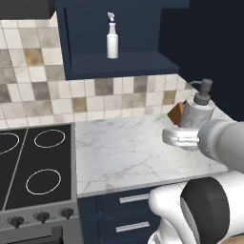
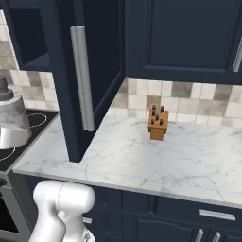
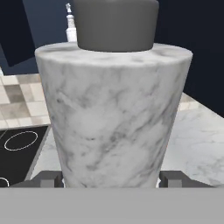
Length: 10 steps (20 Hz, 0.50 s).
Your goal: Locate and retrieve the spray and soap dispenser from the cabinet. Place them next to the sink.
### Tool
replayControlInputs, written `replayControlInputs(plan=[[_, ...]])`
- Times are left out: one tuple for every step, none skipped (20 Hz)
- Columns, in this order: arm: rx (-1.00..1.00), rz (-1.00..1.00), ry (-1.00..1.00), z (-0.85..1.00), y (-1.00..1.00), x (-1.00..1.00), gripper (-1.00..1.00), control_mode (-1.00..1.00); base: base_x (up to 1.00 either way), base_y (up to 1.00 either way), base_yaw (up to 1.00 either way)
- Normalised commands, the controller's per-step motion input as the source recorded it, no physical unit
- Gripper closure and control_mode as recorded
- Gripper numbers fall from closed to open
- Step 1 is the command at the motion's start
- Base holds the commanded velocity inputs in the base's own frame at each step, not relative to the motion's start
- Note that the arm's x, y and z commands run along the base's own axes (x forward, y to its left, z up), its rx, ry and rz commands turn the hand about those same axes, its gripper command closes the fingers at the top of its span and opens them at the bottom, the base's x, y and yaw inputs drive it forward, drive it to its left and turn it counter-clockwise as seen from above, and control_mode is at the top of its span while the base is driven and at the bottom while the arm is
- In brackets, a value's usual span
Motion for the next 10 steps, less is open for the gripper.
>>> replayControlInputs(plan=[[0.00, 0.00, 0.00, 0.00, 0.00, -0.01, 1.00, -1.00, 0.00, 0.00, 0.00], [0.00, 0.00, 0.00, 0.00, 0.00, 0.00, 1.00, 1.00, -0.03, 0.00, 0.00], [0.00, 0.00, 0.00, 0.00, 0.00, 0.00, 1.00, 1.00, -0.03, 0.00, 0.00], [0.00, 0.00, 0.00, 0.00, 0.00, 0.00, 1.00, 1.00, -0.03, 0.16, 0.12], [0.00, 0.00, 0.00, 0.00, 0.00, 0.00, 1.00, 1.00, 0.00, 0.36, 0.29], [0.00, 0.00, 0.00, 0.00, 0.00, 0.00, 1.00, 1.00, 0.00, 0.41, 0.35], [0.00, 0.00, 0.00, 0.00, 0.00, 0.00, 1.00, 1.00, 0.00, 0.44, 0.40], [0.00, 0.00, 0.00, 0.00, 0.00, 0.00, 1.00, 1.00, -0.01, 0.38, 0.45], [0.00, 0.00, 0.00, 0.00, 0.00, 0.00, 1.00, 1.00, -0.01, 0.38, 0.45], [0.00, 0.00, 0.00, 0.00, 0.00, 0.00, 1.00, 1.00, 0.00, 0.39, 0.45]])
